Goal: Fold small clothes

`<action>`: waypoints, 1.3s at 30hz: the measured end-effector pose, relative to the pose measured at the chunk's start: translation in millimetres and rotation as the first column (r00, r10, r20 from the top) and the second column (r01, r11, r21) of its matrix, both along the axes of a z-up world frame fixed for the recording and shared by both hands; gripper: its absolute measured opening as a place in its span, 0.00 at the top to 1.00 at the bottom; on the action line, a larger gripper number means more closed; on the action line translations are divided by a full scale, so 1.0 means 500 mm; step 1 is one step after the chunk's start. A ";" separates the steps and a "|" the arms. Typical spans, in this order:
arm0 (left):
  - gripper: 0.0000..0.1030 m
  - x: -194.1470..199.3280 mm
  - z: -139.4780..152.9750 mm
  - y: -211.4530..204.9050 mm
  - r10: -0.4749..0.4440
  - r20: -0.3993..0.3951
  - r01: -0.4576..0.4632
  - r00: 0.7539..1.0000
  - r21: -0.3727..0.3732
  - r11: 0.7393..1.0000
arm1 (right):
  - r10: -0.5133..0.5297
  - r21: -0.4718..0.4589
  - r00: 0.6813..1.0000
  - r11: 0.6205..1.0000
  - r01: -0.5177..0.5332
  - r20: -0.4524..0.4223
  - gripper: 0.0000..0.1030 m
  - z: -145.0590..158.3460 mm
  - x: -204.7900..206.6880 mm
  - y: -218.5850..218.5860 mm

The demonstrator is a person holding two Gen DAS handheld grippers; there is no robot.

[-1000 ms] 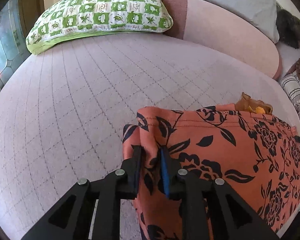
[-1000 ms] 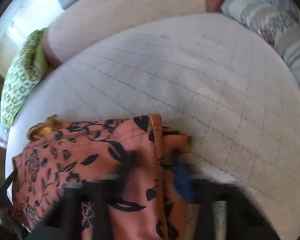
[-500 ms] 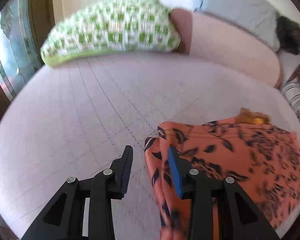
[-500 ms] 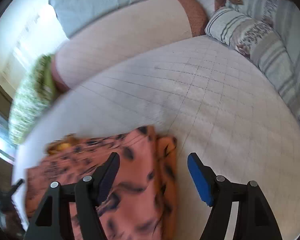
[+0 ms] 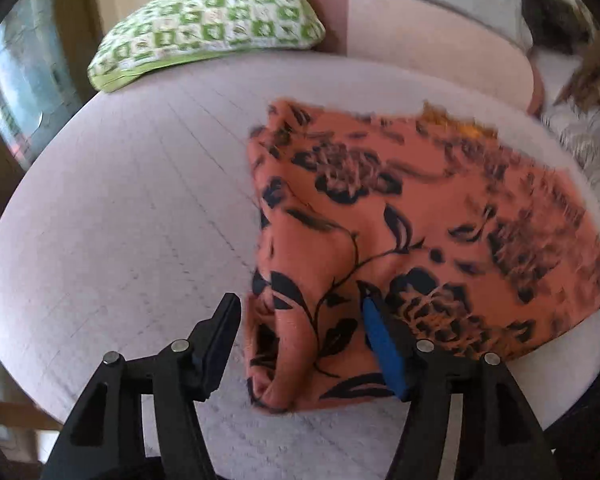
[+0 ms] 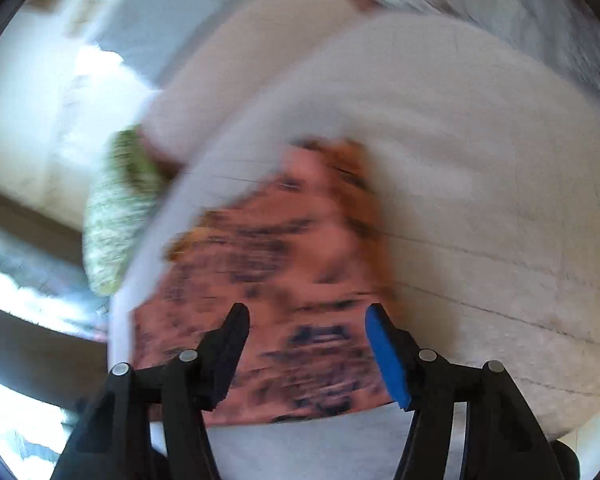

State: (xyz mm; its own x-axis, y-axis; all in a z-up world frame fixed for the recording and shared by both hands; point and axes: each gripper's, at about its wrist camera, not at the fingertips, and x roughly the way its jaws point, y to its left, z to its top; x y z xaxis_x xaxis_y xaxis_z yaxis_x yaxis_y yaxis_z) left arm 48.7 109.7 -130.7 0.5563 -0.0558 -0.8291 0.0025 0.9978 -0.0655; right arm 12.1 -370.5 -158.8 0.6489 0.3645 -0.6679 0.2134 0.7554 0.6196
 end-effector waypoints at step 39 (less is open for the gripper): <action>0.27 0.081 0.006 -0.097 -0.104 0.069 0.103 0.992 0.023 0.994 | 0.029 0.171 0.999 0.985 -0.033 0.025 0.30 -0.072 0.343 -0.044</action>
State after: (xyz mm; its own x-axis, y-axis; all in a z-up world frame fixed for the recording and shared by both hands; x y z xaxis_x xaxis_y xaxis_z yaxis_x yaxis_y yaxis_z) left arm 89.3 61.1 -127.9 0.6054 -0.1000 -0.7896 0.1095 0.9931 -0.0419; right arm 183.4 -392.4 -194.7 0.6494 0.4927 -0.5792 0.1764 0.6433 0.7450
